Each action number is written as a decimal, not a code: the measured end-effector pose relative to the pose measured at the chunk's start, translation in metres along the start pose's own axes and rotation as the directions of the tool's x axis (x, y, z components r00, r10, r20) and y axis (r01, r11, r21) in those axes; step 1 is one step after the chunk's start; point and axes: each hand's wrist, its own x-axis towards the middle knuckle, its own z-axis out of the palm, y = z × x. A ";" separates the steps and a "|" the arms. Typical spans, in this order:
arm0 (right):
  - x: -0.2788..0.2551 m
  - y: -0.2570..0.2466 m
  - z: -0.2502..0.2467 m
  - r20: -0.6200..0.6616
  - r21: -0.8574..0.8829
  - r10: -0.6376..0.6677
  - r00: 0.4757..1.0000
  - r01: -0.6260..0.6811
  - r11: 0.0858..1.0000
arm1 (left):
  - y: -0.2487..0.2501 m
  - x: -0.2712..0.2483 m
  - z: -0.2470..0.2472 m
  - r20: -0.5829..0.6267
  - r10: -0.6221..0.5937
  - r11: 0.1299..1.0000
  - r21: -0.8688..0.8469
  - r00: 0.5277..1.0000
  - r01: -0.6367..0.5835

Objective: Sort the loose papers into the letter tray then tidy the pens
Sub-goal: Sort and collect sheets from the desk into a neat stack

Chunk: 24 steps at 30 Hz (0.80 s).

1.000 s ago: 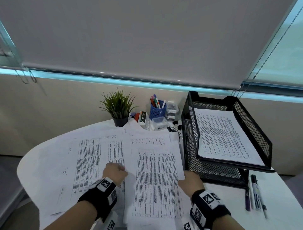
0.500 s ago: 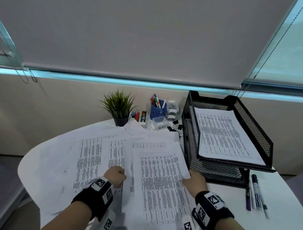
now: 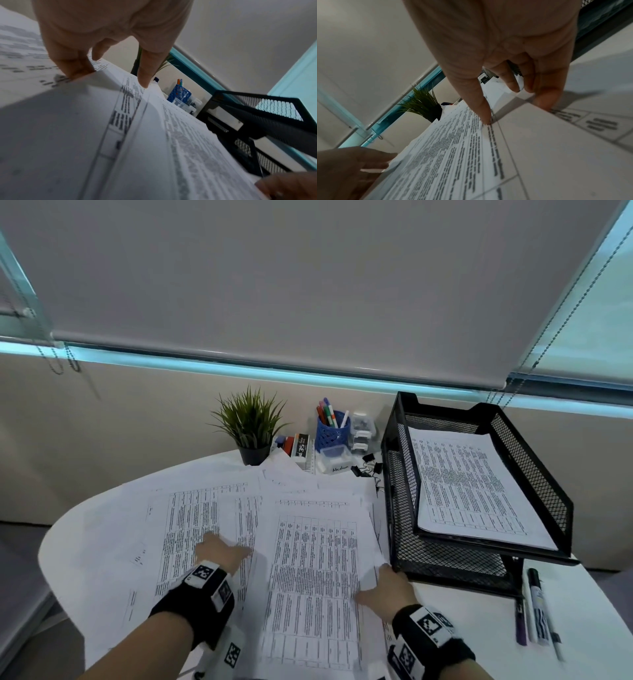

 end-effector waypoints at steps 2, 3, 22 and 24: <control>0.000 -0.002 -0.001 0.029 0.010 0.009 1.000 -0.009 1.000 | -0.004 0.005 -0.002 0.044 -0.016 0.993 -0.116 0.999 0.021; 0.000 -0.003 -0.002 0.045 0.012 0.006 0.999 -0.006 1.000 | -0.006 0.006 -0.002 0.090 -0.004 0.989 -0.145 0.996 0.017; -0.006 -0.009 -0.010 0.011 0.139 -0.099 0.995 0.097 0.986 | -0.027 0.016 -0.020 0.114 0.085 0.996 -0.019 0.990 -0.083; -0.003 -0.010 -0.008 0.010 0.133 -0.088 0.996 0.086 0.987 | -0.030 0.019 -0.026 0.096 0.090 0.996 -0.004 0.991 -0.090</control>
